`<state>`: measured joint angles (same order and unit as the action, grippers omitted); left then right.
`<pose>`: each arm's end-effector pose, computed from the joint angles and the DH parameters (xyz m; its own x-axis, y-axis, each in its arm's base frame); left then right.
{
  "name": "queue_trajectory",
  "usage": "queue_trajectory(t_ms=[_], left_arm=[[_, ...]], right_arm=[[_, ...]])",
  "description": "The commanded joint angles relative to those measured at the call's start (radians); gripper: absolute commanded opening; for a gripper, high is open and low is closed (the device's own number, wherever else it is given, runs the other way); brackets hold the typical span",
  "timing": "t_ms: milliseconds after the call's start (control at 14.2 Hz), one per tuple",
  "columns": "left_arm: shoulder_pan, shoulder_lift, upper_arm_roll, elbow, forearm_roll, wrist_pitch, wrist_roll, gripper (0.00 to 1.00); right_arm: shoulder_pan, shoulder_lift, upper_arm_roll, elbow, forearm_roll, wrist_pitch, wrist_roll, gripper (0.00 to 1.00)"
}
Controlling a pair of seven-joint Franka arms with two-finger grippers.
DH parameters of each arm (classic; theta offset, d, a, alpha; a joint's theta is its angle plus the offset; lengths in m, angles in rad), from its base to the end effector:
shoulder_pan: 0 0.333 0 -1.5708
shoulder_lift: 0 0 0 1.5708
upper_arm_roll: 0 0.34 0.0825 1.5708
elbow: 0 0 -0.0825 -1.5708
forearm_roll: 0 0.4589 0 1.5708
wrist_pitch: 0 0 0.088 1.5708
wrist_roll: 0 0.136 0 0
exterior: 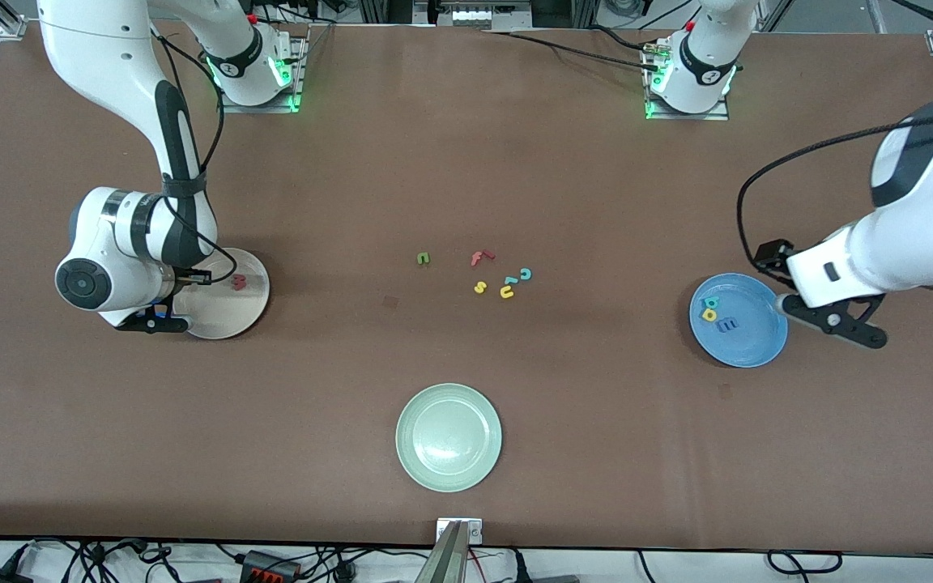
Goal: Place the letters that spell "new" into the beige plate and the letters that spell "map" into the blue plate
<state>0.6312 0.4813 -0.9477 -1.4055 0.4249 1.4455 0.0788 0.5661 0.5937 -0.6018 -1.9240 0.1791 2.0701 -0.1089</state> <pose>0.7048 -0.0577 0.4793 0.8987 -0.3633 -0.2457 -0.3788 -0.9253 -0.0169 0.6358 -0.0178 0.1439 0.9419 -0.0422 -0.3333 0.0146 -0.9860 0.1663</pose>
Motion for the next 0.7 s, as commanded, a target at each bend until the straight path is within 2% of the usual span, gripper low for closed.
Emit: queue_trajectory(t_ms=[0, 70, 141, 211, 352, 493, 563, 634], left_arm=[[-0.016, 0.016, -0.014, 0.118, -0.021, -0.121, -0.03, 1.0], [-0.053, -0.016, 0.01, 0.129, -0.035, -0.122, -0.039, 1.0], [-0.08, -0.051, 0.068, 0.129, -0.067, -0.123, -0.06, 1.0], [-0.129, -0.084, 0.146, 0.129, -0.145, -0.126, -0.073, 1.0], [-0.204, -0.162, 0.31, 0.111, -0.28, -0.122, -0.071, 1.0], [-0.328, -0.205, 0.5, 0.103, -0.337, -0.117, -0.068, 1.0], [-0.387, -0.232, 0.588, 0.091, -0.363, -0.093, -0.07, 1.0], [-0.45, -0.277, 0.677, 0.039, -0.382, -0.036, -0.071, 1.0]], right_arm=[[0.003, 0.029, 0.037, -0.004, 0.023, 0.045, -0.012, 0.17], [0.003, 0.029, 0.039, -0.004, 0.023, 0.041, -0.012, 0.26], [0.012, 0.023, 0.039, -0.003, 0.023, 0.036, -0.012, 0.66], [0.011, -0.001, 0.039, 0.005, 0.023, 0.024, -0.011, 1.0], [0.024, -0.055, 0.039, 0.063, 0.023, -0.054, -0.006, 1.0], [0.081, -0.061, 0.042, 0.141, 0.051, -0.122, -0.003, 1.0], [0.124, -0.061, 0.042, 0.158, 0.104, -0.117, 0.009, 1.0], [0.165, -0.058, 0.042, 0.158, 0.172, -0.098, 0.005, 1.0]])
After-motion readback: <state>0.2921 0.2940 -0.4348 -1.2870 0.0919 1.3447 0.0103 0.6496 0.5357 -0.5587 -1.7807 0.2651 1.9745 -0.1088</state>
